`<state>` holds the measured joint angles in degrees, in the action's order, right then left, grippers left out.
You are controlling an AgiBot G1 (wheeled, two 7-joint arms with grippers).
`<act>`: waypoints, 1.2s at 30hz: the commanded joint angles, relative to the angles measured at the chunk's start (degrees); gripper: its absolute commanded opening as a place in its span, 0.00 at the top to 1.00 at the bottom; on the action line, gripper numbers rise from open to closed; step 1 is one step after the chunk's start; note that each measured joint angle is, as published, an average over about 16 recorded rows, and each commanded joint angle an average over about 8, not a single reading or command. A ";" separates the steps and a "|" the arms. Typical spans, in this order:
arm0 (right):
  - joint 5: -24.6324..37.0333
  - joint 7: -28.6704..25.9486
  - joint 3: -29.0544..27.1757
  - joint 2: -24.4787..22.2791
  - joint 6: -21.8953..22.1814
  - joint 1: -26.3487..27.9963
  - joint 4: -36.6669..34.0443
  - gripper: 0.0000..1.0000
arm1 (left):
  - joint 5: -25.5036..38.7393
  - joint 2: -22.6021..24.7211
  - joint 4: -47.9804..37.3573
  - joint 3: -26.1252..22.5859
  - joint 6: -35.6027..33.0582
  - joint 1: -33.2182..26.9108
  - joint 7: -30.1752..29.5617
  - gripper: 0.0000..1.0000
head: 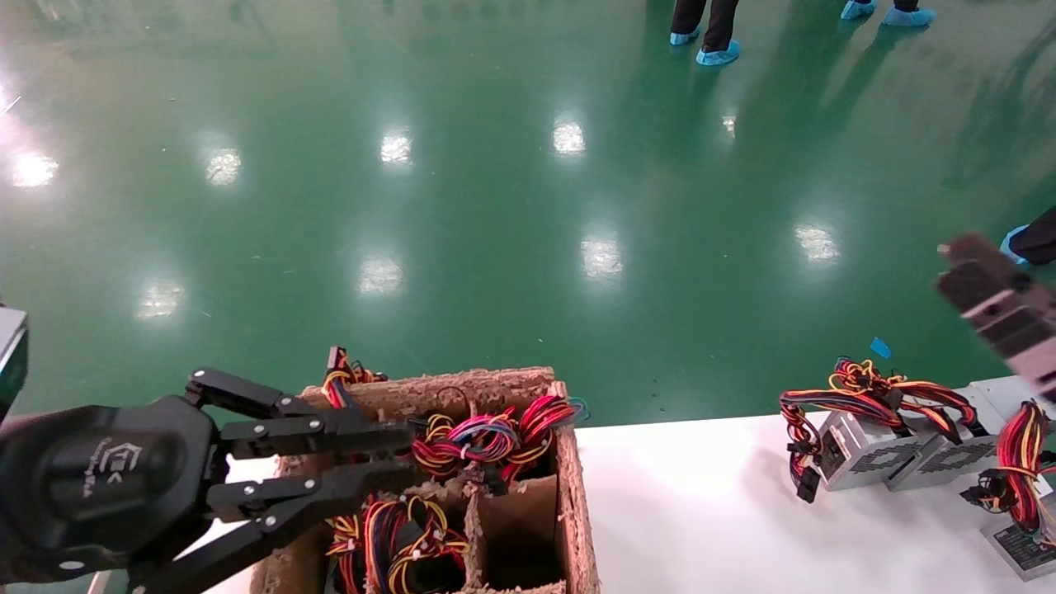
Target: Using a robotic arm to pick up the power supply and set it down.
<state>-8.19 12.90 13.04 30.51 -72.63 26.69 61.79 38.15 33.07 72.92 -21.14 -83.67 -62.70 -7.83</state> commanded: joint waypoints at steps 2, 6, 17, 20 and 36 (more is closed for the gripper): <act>4.53 -2.14 0.27 0.41 -1.18 3.15 1.07 0.00 | 0.00 0.00 0.00 0.00 0.00 0.00 0.00 0.00; 10.65 -5.03 0.63 0.96 -2.78 7.42 2.51 0.00 | 0.00 0.00 0.00 0.00 0.00 0.00 0.00 0.00; 27.56 -13.02 1.64 2.48 -7.20 19.20 6.49 0.00 | -0.01 0.00 0.00 -0.01 0.00 0.00 0.01 0.00; 32.14 -15.19 1.91 2.90 -8.39 22.40 7.57 0.00 | -0.01 0.00 0.00 -0.01 0.00 0.00 0.01 0.00; 52.10 -24.09 3.07 4.65 -13.60 36.19 12.22 0.00 | -0.03 -0.01 -0.01 -0.02 0.02 0.01 0.01 0.00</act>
<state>42.83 -10.79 16.06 35.08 -85.96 62.14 73.77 38.12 33.06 72.92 -21.16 -83.66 -62.69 -7.82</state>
